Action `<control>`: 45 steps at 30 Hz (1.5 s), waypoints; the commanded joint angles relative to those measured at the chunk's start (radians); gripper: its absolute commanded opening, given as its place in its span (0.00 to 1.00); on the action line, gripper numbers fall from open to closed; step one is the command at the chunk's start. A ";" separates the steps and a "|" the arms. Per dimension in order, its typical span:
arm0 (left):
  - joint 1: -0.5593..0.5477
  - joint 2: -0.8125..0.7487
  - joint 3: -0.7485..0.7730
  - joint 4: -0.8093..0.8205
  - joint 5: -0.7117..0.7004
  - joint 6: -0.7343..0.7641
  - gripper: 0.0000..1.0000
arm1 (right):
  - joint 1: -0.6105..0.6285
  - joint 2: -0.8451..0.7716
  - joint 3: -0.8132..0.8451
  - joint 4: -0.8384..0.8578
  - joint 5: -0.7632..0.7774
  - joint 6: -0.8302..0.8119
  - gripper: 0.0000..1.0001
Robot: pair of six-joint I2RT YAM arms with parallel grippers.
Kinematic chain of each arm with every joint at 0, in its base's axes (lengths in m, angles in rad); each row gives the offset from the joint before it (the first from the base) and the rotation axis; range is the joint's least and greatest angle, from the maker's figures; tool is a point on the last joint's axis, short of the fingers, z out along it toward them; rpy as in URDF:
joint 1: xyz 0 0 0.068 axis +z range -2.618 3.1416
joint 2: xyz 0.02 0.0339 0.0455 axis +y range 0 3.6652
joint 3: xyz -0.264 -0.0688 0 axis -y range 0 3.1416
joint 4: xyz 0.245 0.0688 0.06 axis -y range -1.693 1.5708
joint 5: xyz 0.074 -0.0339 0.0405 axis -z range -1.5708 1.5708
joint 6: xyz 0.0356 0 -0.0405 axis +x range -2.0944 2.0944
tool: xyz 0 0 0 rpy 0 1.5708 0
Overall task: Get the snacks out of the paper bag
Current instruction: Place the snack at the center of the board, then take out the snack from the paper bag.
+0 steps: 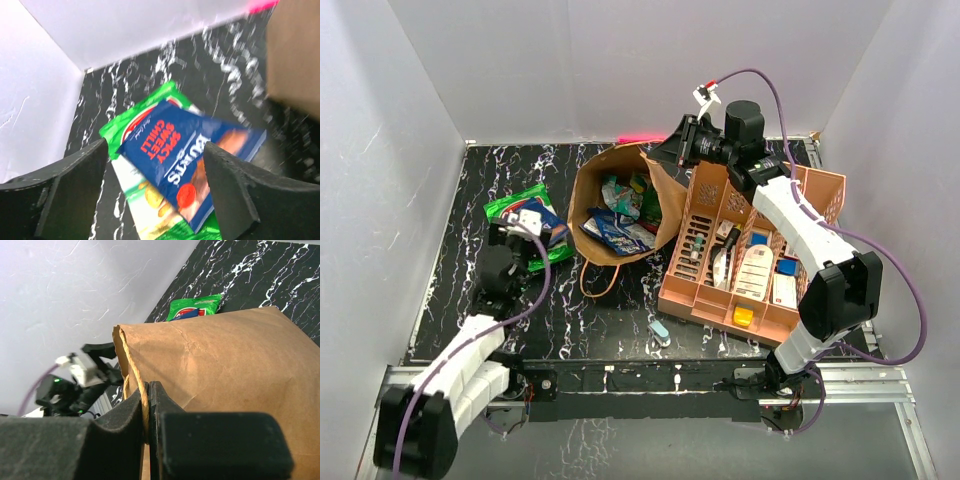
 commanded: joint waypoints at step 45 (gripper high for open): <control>-0.655 -0.059 0.537 -1.000 0.389 0.261 0.52 | 0.124 -0.068 -0.054 -0.009 -0.111 -0.179 0.07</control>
